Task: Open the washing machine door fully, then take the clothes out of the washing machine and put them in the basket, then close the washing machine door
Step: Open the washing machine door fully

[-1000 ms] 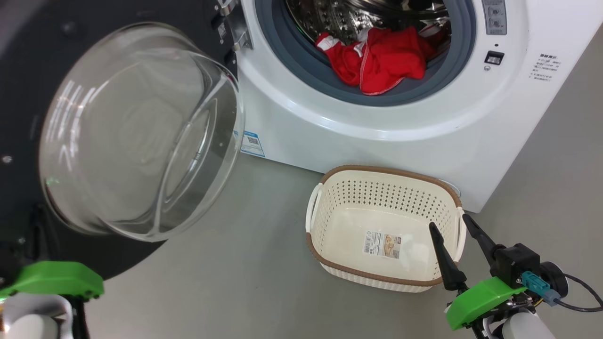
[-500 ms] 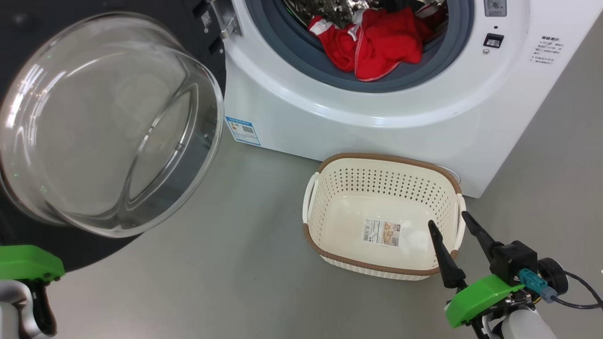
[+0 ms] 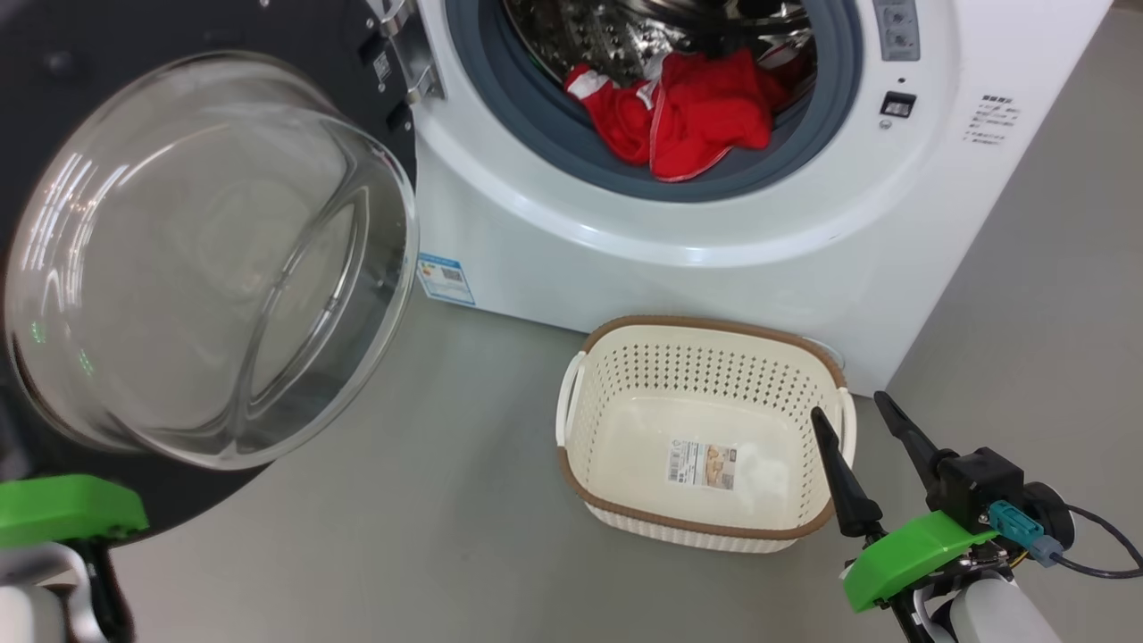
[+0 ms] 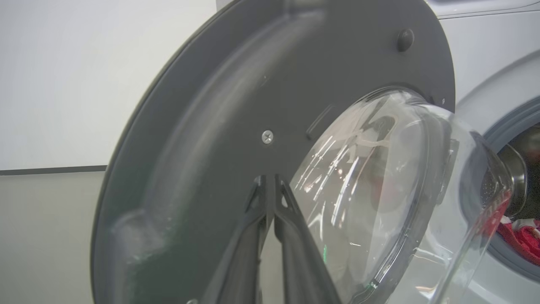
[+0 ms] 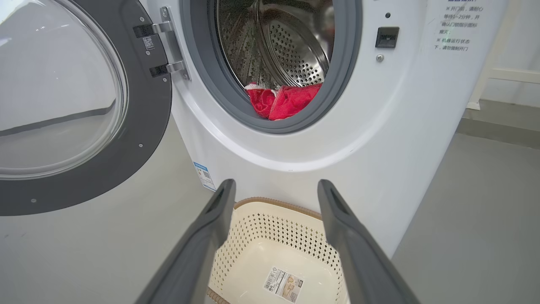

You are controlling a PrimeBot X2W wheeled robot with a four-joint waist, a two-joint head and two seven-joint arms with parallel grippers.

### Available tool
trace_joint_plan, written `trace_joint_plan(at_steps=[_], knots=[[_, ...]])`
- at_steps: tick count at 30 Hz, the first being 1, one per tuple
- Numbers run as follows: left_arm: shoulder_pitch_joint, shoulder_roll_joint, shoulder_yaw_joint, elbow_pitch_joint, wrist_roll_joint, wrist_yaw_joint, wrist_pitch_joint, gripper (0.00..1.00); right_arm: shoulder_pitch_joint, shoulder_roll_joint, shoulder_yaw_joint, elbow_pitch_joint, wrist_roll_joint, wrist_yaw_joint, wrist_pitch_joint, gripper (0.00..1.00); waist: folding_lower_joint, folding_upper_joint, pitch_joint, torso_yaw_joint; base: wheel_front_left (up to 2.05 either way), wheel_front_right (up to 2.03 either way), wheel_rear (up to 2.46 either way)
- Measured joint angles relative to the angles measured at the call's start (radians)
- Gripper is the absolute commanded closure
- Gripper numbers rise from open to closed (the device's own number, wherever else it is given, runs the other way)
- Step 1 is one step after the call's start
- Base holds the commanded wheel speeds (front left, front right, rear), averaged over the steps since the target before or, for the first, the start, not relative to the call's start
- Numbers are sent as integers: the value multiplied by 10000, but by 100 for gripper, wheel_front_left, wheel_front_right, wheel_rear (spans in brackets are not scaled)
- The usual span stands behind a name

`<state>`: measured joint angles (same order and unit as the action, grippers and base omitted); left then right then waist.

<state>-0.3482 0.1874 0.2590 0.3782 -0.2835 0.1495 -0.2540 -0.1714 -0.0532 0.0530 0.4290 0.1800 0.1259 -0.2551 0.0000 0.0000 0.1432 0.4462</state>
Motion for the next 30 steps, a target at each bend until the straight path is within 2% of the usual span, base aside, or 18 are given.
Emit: trace_joint_plan(at_steps=[5, 14, 17, 20, 21, 24, 25, 30], knots=[[507, -368, -336, -1221, 199, -84, 0, 0, 78, 6, -23, -146, 186, 0, 0, 0, 0, 0, -344, -184, 0, 0, 0], [845, -430, -1277, -2782, -12, -1110, 341, 0, 414, 15, -391, -817, 757, 0, -2, 0, 0, 0, -833, -955, 0, 0, 0], [942, -447, -1622, -2995, -36, -1505, 384, 0, 482, 27, -441, -1112, 755, 0, -2, 0, 0, 0, -976, -1315, 0, 0, 0], [1206, -518, -1684, -3053, -171, -1517, 370, 0, 491, 27, -562, -1409, 755, 0, -2, 0, 0, 0, -1105, -1716, 0, 0, 0], [1397, -541, -1831, -2974, -314, -1743, 385, 0, 514, 29, -694, -1572, 750, 0, -2, 0, 0, 0, -1182, -2002, 0, 0, 0], [1544, -539, -2031, -2846, -362, -1977, 384, 0, 598, 25, -750, -1747, 725, 0, -2, 0, 0, 0, -1252, -2306, 0, 0, 0], [1695, -520, -2203, -2738, -412, -2207, 355, 0, 701, 31, -754, -1925, 708, 0, -2, 0, 0, 0, -1311, -2623, 0, 0, 0], [2274, -435, -2399, -2362, -435, -2383, 219, 0, 778, 33, -771, -2148, 631, 0, -2, 0, 0, 0, -1439, -3441, 0, 0, 0]])
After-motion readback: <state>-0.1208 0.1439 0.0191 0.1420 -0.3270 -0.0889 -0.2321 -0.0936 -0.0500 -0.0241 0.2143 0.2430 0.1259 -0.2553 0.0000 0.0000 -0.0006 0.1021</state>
